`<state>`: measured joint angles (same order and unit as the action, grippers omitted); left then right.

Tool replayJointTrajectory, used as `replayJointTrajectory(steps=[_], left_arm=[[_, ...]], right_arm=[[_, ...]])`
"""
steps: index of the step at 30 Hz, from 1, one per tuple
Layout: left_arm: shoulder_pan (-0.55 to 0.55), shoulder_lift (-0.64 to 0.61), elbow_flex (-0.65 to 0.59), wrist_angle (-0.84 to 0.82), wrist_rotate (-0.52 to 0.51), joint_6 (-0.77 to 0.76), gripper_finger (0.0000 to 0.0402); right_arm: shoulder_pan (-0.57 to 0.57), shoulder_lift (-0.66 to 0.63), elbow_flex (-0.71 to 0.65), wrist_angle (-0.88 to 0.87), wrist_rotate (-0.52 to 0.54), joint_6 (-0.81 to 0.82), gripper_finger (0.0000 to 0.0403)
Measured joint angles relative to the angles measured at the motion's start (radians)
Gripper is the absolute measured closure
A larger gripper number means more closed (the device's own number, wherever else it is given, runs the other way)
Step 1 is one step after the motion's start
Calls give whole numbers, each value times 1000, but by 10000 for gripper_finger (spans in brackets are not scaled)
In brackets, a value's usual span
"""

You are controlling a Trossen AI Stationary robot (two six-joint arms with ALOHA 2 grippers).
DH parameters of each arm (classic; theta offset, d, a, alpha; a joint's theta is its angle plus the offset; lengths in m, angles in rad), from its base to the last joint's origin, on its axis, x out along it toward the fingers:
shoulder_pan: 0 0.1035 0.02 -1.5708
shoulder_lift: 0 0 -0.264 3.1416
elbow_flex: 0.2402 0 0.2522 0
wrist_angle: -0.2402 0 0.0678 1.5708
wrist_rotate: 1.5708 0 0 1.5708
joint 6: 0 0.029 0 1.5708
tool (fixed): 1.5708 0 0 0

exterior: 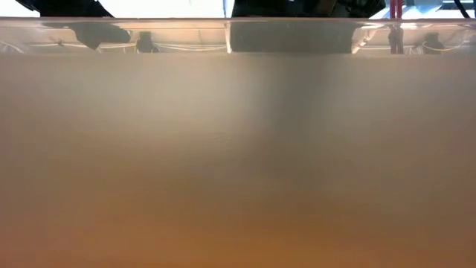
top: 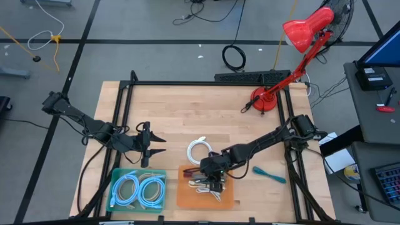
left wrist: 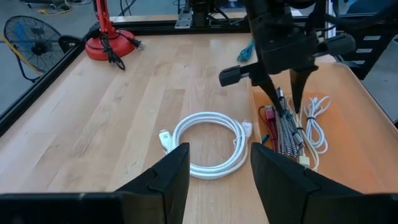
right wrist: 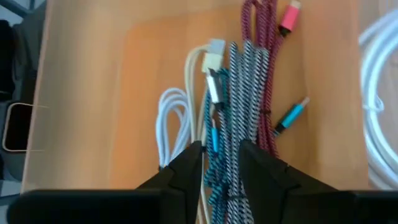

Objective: Pick & Place USB Port
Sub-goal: Put the black charger cable into the orange bin

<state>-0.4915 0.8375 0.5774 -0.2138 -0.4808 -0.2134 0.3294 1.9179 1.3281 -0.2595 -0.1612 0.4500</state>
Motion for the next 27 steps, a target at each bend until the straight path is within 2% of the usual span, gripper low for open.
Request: replayJointTrajectory(steps=[5, 11, 24, 27], left_arm=[[0, 0, 0, -4, 0, 0, 229], [0, 0, 0, -9, 0, 0, 229], [0, 0, 0, -8, 0, -2, 229], [0, 0, 0, -8, 0, -3, 229]], right_arm=[[8, 0, 0, -32, -26, 27, 334], [25, 0, 0, -57, -24, 23, 396], [17, 0, 0, -135, 154, 39, 402], [17, 0, 0, -135, 165, 39, 402]])
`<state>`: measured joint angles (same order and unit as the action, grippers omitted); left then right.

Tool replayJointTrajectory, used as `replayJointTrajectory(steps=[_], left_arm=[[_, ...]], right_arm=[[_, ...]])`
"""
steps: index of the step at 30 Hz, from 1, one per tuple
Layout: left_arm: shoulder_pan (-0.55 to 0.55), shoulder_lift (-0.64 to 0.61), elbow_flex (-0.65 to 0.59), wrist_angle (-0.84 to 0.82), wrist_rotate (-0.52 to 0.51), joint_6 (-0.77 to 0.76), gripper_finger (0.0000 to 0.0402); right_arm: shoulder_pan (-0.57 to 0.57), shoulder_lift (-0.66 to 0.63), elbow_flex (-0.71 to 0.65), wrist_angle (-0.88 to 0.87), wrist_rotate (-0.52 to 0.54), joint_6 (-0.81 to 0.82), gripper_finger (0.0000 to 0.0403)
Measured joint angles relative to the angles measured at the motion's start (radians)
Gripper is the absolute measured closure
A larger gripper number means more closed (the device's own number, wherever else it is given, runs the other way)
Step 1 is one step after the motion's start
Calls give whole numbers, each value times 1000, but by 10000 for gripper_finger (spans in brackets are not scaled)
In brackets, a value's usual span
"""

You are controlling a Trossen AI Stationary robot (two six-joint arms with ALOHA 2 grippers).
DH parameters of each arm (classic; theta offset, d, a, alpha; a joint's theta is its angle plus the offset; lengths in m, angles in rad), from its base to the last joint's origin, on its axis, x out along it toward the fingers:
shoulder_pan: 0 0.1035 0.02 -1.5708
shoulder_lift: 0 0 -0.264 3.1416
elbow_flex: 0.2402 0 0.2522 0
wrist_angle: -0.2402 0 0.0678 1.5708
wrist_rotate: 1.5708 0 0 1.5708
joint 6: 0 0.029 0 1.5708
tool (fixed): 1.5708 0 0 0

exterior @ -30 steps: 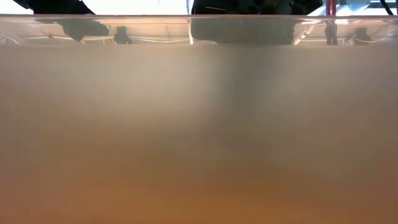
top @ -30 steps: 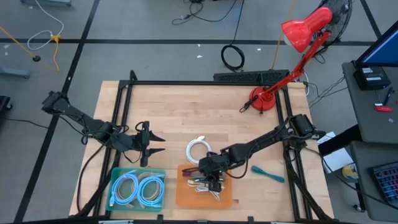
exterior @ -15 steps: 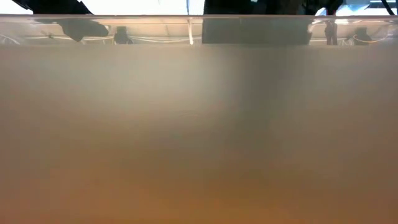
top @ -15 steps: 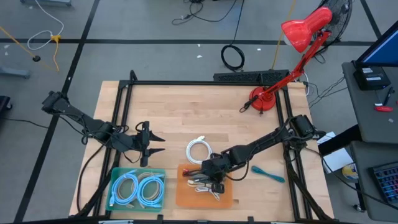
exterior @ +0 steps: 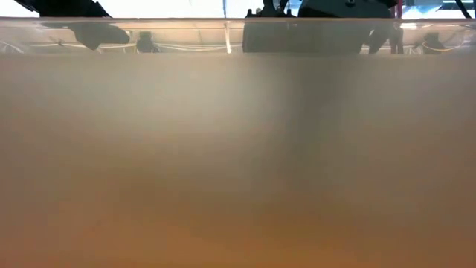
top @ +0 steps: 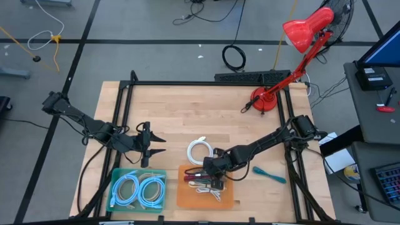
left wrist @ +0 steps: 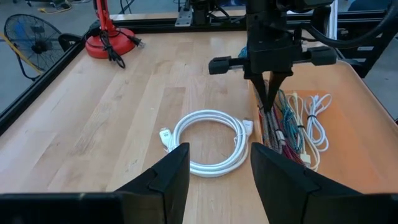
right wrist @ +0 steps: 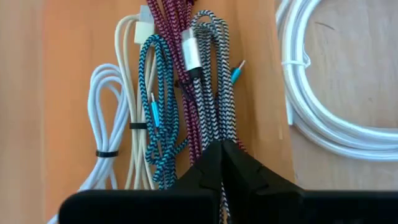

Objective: Pick & Place USB Port
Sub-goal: Put the black charger cable into the orange bin, then put the blue charger cable into the orange bin

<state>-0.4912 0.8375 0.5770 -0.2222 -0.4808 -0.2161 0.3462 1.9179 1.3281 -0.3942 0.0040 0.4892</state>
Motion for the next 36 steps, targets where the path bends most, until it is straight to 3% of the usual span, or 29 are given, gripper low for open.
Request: replayJointTrajectory(steps=[9, 18, 21, 25, 29, 36], left_arm=[[0, 0, 0, 0, 0, 0, 229], [0, 0, 0, -13, 0, -2, 229], [0, 0, 0, -16, 0, -6, 229], [0, 0, 0, -19, 0, -7, 229], [0, 0, 0, -20, 0, -8, 229], [0, 0, 0, -18, 0, -15, 229]], right_arm=[[0, -2, 0, 25, 0, -2, 402], [38, -97, -1, 116, -1, -82, 403], [69, -156, 0, 68, 39, -71, 403], [131, -233, 0, -141, 139, 42, 403], [206, -304, 0, -395, 250, 253, 403], [311, -364, 0, -736, 312, 595, 403]])
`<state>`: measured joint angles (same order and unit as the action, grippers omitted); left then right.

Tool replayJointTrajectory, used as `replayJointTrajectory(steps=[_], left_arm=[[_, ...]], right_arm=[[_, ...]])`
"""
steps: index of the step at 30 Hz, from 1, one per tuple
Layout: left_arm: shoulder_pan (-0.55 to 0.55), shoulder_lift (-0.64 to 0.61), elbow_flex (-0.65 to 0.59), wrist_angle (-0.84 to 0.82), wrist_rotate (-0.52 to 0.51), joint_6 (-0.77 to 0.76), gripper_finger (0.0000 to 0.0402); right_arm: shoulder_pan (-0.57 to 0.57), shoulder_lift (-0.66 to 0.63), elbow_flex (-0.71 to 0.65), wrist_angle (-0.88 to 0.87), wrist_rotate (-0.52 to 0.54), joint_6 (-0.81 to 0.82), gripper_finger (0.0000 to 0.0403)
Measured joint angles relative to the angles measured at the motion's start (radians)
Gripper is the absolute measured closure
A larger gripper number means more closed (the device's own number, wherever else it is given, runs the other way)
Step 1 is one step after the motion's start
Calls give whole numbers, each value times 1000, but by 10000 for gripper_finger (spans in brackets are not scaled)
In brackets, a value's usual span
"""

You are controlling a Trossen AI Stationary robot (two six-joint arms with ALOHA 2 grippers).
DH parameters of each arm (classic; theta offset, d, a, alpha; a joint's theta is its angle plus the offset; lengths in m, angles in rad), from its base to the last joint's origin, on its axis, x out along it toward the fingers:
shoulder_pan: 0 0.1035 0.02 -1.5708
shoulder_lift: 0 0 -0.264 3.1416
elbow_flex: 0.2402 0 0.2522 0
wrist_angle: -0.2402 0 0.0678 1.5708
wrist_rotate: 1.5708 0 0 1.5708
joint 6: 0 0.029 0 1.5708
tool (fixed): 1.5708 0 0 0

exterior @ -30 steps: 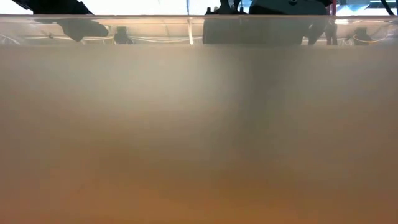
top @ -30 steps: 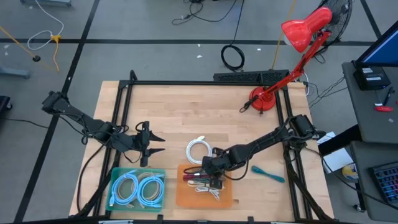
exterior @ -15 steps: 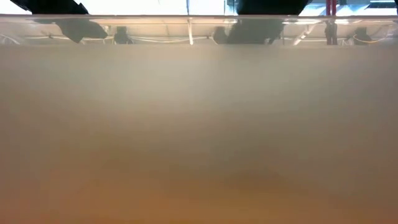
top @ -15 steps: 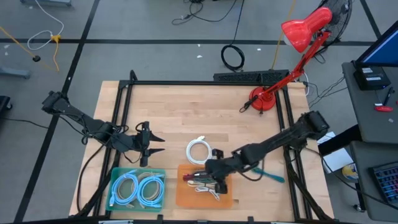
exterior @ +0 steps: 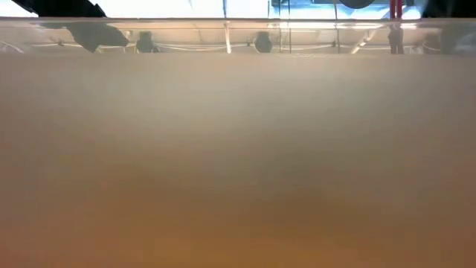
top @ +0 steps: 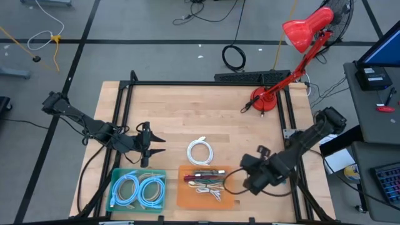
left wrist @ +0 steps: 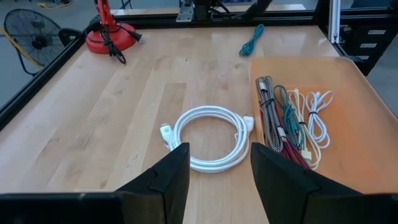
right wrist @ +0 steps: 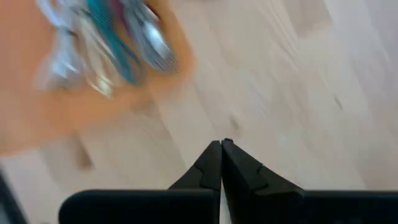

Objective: Pick & Place USB Port
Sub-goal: Put the blue charger cable into the orange bin

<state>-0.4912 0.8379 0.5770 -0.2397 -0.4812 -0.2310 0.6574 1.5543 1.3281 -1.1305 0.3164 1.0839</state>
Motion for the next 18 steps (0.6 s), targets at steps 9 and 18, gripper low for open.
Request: replayJointTrajectory(steps=[9, 18], left_arm=[[0, 0, 0, 0, -10, 0, 229], [3, 0, 0, 4, -18, 18, 229]], right_arm=[[38, 1, -110, -163, -80, 201, 390], [38, 2, -350, -8, -316, 274, 311]])
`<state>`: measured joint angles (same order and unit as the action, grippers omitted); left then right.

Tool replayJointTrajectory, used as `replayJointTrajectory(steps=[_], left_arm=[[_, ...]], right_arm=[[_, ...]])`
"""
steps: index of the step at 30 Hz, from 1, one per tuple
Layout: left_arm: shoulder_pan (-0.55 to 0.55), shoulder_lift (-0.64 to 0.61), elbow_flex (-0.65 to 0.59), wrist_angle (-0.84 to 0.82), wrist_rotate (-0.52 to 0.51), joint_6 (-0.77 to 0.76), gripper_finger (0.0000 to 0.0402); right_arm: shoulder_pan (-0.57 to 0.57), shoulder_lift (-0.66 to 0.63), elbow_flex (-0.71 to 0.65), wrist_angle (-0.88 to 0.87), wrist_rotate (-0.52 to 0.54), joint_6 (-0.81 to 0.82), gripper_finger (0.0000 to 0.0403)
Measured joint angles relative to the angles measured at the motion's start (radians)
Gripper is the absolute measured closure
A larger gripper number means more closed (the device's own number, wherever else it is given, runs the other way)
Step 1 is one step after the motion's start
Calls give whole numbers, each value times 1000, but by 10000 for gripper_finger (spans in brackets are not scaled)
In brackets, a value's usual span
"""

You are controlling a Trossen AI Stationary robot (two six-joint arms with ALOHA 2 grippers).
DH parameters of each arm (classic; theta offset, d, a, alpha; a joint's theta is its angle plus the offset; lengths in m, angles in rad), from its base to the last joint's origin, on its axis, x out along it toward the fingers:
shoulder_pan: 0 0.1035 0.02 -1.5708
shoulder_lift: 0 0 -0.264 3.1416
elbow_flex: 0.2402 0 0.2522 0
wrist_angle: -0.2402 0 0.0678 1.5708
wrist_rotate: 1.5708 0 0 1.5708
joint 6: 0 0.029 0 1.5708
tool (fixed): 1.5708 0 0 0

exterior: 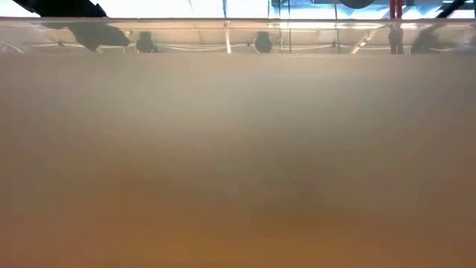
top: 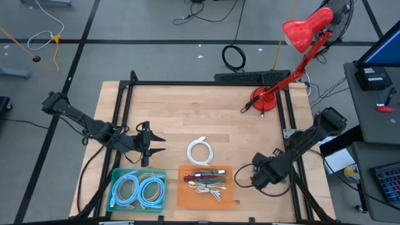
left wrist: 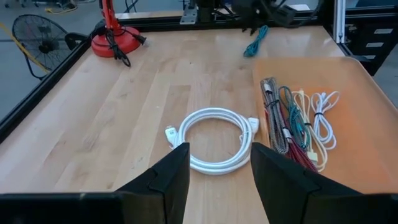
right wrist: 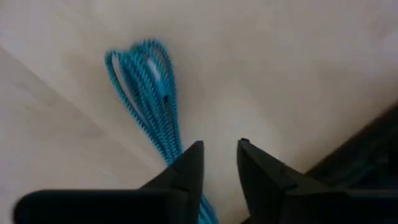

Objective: Pick & Place USB Port
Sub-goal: Put the blue charger cable into the orange bin

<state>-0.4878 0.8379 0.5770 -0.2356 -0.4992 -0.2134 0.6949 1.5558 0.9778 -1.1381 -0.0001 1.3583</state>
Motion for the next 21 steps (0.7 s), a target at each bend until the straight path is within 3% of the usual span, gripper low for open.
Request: replayJointTrajectory(steps=[10, 21], left_arm=[[43, 8, 0, 1, 0, 2, 229], [89, 144, 0, 50, 25, 14, 229]], right_arm=[[0, -1, -82, 202, -144, -1, 200], [0, 0, -73, 282, -213, -16, 166]])
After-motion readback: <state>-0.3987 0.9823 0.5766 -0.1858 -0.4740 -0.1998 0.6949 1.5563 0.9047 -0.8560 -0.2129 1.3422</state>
